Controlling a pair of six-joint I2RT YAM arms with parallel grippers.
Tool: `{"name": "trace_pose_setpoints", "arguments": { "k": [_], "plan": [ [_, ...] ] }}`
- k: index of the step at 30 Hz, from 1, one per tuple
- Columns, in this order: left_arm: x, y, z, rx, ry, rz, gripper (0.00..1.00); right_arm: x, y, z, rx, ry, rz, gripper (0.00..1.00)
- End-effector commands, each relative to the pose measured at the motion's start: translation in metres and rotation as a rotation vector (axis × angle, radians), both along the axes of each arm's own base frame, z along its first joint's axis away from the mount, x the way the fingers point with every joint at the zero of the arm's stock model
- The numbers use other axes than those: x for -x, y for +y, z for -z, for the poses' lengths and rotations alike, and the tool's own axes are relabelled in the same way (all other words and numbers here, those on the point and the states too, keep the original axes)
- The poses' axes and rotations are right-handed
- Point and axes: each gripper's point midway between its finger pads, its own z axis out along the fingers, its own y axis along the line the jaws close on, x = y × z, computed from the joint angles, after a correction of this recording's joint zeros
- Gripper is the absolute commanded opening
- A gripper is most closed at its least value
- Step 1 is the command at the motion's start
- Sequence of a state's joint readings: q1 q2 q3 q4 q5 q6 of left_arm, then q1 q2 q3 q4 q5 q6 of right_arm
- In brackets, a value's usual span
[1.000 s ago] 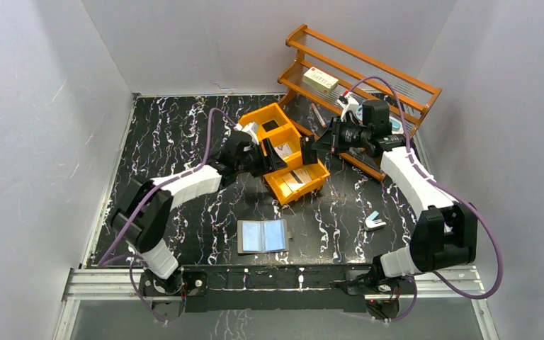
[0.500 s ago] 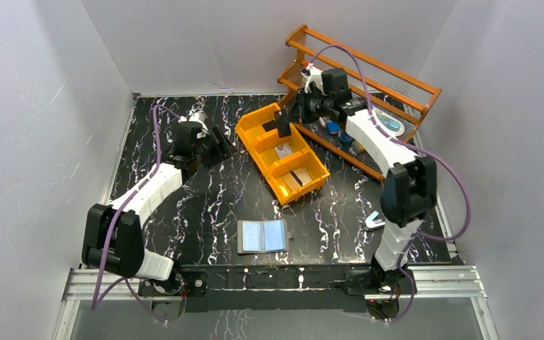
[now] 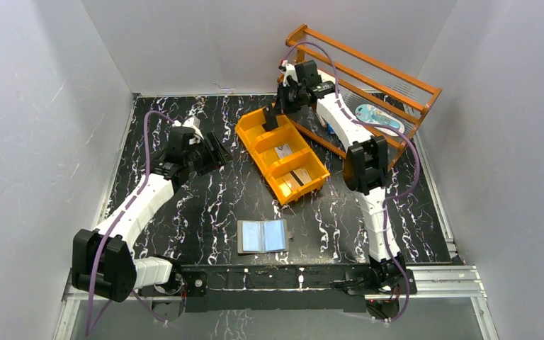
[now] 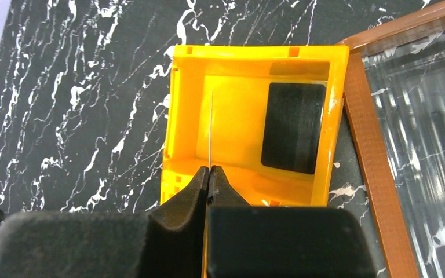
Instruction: Take the credit cards out of the card holder
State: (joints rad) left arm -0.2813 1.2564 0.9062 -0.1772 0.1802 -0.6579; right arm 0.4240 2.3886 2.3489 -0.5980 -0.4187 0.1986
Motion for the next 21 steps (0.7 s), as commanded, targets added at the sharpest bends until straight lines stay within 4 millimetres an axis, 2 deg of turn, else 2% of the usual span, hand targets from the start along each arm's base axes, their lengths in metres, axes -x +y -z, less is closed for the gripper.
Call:
{"name": "trace_pose_setpoints", "arguments": {
  "k": [1, 4, 11, 16, 21],
  "plan": [
    [0.013, 0.004, 0.001, -0.009, 0.016, 0.025, 0.63, -0.005, 0.007, -0.007, -0.004, -0.038, -0.027, 0.06],
    [0.014, 0.002, 0.001, -0.002, 0.015, 0.027, 0.63, -0.010, 0.011, 0.001, -0.009, -0.043, -0.027, 0.06],
    [0.013, 0.000, 0.002, 0.007, 0.019, 0.031, 0.63, -0.007, 0.025, 0.025, -0.004, -0.009, -0.064, 0.06],
    [0.013, 0.000, 0.004, 0.009, 0.024, 0.033, 0.63, -0.001, 0.028, 0.040, 0.007, 0.026, -0.079, 0.06],
    [0.013, -0.001, 0.004, 0.014, 0.026, 0.037, 0.63, -0.004, 0.023, 0.052, 0.048, 0.031, -0.054, 0.07]
  ]
}}
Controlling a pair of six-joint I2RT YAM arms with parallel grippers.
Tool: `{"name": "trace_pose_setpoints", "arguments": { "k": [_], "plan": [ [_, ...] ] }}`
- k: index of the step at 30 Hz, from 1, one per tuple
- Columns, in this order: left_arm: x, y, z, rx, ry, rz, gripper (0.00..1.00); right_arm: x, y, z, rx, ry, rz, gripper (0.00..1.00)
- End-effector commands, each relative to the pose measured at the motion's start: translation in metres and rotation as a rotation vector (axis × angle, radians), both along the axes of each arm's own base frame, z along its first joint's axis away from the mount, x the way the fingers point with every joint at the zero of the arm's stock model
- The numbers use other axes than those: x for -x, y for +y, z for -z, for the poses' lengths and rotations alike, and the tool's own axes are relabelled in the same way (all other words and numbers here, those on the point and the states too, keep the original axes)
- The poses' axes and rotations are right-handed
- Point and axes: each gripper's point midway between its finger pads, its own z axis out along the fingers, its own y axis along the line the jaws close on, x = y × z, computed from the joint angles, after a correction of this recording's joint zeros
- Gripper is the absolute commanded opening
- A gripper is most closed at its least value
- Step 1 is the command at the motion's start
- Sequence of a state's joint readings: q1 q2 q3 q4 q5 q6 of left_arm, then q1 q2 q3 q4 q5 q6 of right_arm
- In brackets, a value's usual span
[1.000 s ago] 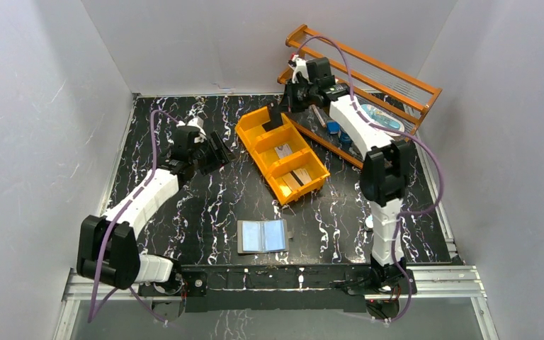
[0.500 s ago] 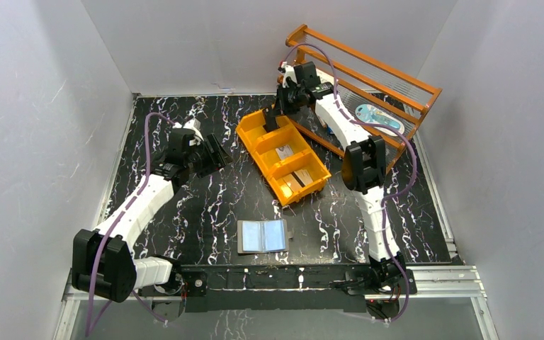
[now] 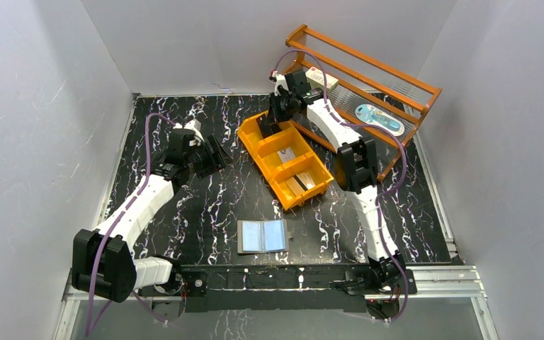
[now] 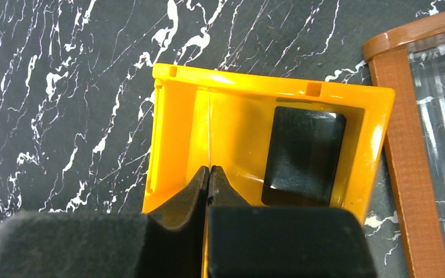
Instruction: Take the credit cards out of the card holder
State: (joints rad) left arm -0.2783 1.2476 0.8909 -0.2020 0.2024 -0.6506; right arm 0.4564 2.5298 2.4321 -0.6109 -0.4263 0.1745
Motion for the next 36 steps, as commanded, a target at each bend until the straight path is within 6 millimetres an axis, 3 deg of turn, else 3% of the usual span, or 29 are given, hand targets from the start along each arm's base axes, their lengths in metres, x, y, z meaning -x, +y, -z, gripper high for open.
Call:
{"name": "trace_pose_setpoints", "arguments": {
  "k": [1, 6, 9, 12, 15, 20, 24, 25, 27, 28, 31, 34, 36],
  "plan": [
    [0.004, -0.002, -0.003, 0.016, -0.004, 0.018, 0.63, -0.005, 0.000, 0.000, 0.019, -0.021, 0.001, 0.08],
    [0.003, -0.004, -0.003, 0.024, -0.001, 0.022, 0.63, -0.010, -0.009, 0.007, 0.073, -0.039, 0.033, 0.12],
    [0.003, -0.004, -0.003, 0.025, -0.001, 0.023, 0.63, -0.019, -0.019, 0.006, 0.124, -0.073, 0.078, 0.40],
    [0.003, -0.004, -0.002, 0.025, 0.000, 0.023, 0.63, -0.024, -0.022, -0.007, 0.136, -0.121, 0.092, 0.50],
    [0.003, -0.003, -0.002, 0.022, 0.002, 0.021, 0.63, -0.025, -0.020, -0.032, 0.115, -0.166, 0.092, 0.50],
    [0.007, 0.001, 0.004, 0.004, 0.018, 0.007, 0.63, 0.008, 0.009, -0.081, 0.049, -0.232, -0.016, 0.54],
    [0.020, 0.007, 0.012, -0.003, 0.048, -0.014, 0.67, 0.058, 0.027, -0.099, 0.080, -0.243, -0.033, 0.61],
    [0.024, 0.010, 0.013, -0.004, 0.052, -0.028, 0.69, 0.072, 0.027, -0.096, 0.119, -0.238, 0.018, 0.66],
    [0.033, 0.019, 0.014, -0.018, 0.045, -0.071, 0.72, 0.081, -0.010, -0.077, 0.196, -0.100, 0.403, 0.79],
    [0.036, 0.023, 0.016, -0.030, 0.050, -0.091, 0.73, 0.083, -0.026, -0.067, 0.220, -0.073, 0.507, 0.82],
    [0.039, 0.025, 0.013, -0.024, 0.039, -0.100, 0.75, 0.079, -0.031, -0.056, 0.176, -0.035, 0.641, 0.91],
    [0.039, 0.024, 0.009, -0.017, 0.031, -0.093, 0.76, 0.061, -0.034, -0.024, 0.213, 0.005, 0.779, 0.93],
    [0.040, 0.024, 0.009, -0.017, 0.031, -0.092, 0.76, 0.049, -0.034, -0.021, 0.200, -0.004, 0.850, 0.92]
  ]
}}
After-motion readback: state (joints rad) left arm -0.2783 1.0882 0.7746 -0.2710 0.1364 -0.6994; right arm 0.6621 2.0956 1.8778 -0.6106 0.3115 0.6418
